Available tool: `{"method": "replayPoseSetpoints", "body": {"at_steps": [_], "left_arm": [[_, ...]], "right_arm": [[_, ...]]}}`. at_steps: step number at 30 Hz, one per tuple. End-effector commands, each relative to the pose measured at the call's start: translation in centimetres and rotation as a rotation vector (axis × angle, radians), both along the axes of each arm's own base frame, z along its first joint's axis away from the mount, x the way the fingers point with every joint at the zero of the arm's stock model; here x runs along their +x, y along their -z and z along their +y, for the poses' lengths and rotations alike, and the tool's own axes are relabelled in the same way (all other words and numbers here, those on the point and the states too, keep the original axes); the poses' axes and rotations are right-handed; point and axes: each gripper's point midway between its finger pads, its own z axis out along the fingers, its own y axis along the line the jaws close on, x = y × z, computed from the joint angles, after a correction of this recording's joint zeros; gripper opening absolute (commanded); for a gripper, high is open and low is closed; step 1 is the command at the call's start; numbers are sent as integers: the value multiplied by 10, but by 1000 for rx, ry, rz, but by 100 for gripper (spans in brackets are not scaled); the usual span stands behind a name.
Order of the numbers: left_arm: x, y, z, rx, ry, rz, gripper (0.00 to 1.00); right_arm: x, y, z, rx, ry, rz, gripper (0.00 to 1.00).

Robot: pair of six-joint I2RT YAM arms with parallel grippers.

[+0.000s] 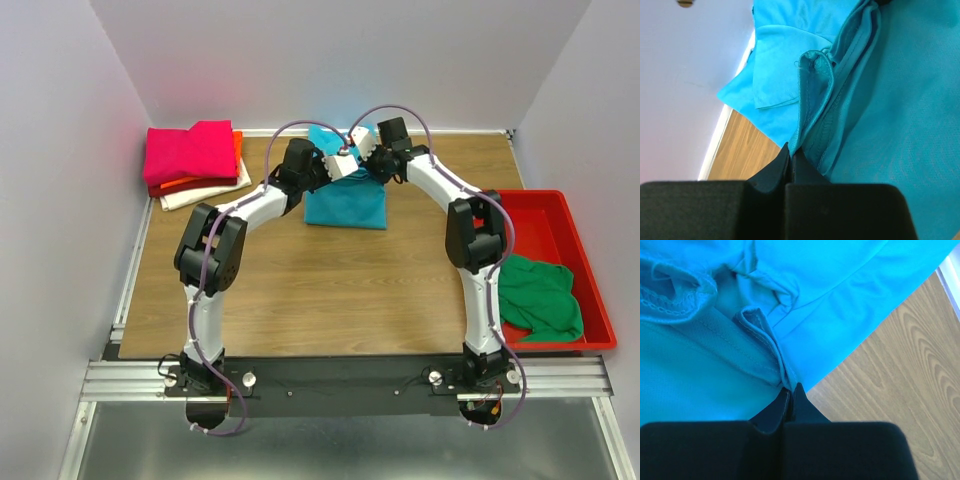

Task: Fold and stack the t-shirts
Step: Fold the tshirt

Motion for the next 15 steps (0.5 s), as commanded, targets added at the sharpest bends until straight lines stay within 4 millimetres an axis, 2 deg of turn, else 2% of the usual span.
{"method": "replayPoseSetpoints", "body": {"at_steps": [1,15], "left_arm": [[9,22,7,35,-51,74,0],[34,31,9,53,-129,82,0]], "right_arm": [[19,5,-9,-9,69,-21,1],[42,11,-10,10,135,-46,3]]}}
